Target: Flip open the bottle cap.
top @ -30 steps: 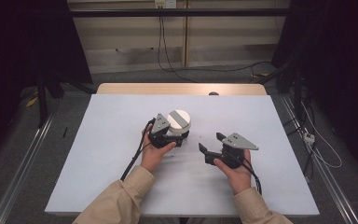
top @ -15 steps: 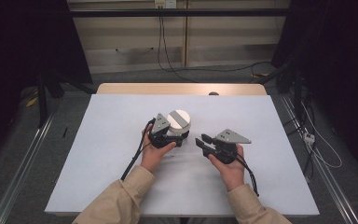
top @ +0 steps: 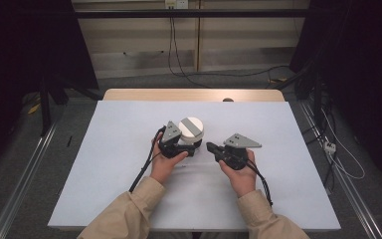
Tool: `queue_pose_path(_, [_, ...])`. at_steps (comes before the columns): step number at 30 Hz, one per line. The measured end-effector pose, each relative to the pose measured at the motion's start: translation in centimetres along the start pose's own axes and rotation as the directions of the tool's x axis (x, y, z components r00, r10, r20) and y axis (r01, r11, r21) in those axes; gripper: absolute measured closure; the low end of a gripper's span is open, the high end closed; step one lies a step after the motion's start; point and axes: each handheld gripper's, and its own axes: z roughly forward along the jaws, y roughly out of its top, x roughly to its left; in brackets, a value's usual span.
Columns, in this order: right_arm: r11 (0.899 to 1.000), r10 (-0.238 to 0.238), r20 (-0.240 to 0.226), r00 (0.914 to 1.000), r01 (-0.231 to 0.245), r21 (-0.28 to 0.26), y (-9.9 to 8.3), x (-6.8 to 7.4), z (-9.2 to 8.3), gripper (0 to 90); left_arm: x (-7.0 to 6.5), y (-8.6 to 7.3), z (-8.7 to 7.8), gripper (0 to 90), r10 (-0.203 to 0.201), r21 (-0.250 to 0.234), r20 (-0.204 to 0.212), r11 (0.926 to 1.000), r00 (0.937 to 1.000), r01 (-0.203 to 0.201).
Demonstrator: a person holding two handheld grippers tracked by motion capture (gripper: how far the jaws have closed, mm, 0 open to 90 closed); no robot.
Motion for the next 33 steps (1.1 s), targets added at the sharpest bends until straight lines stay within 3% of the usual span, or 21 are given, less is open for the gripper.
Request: queue_pose_path(33, [0.999, -0.046, -0.012, 0.9989, 0.047, 0.021, 2.3, 0.6, 1.7, 90.0, 0.0, 0.0, 0.0, 18.5, -0.008, -0.003, 0.002, 1.0000, 1.0000, 0.008])
